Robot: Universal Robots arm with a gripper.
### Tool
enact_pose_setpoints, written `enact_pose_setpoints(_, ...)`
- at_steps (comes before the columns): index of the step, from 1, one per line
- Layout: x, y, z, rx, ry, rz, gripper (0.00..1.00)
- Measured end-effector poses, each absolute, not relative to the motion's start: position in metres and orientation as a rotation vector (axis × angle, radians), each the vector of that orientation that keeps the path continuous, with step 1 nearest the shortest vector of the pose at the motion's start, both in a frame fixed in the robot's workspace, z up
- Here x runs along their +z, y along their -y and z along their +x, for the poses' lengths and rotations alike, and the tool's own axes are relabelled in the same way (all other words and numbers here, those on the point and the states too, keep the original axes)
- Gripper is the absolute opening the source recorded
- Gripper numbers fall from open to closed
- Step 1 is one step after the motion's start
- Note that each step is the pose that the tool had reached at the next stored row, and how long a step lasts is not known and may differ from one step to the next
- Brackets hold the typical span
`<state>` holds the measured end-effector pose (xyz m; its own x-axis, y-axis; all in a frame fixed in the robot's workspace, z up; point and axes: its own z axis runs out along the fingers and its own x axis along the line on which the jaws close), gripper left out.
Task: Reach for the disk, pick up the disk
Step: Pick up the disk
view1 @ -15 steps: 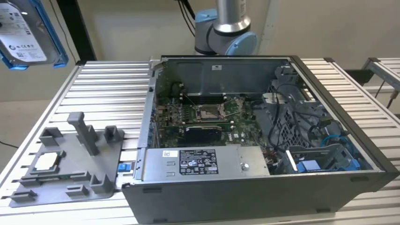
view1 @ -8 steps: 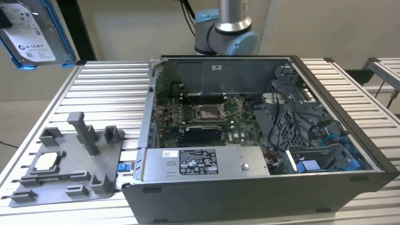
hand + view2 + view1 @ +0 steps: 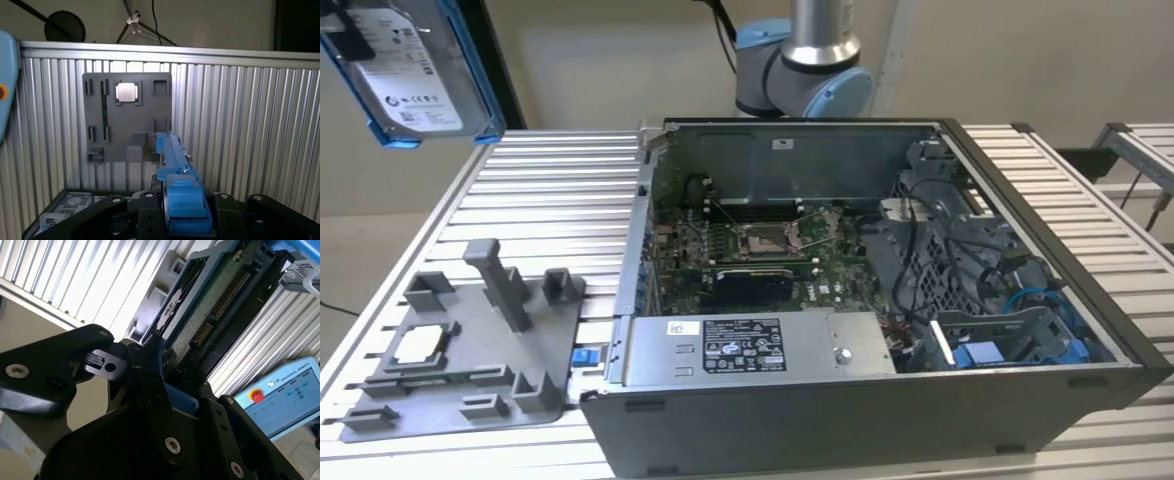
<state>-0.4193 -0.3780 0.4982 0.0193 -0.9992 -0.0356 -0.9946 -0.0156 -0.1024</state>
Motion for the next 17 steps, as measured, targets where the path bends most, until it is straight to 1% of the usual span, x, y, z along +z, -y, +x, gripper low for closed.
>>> enact_pose_setpoints(17,0.498,0.378,-0.377,-0.062,-2.137,-2.174,0.0)
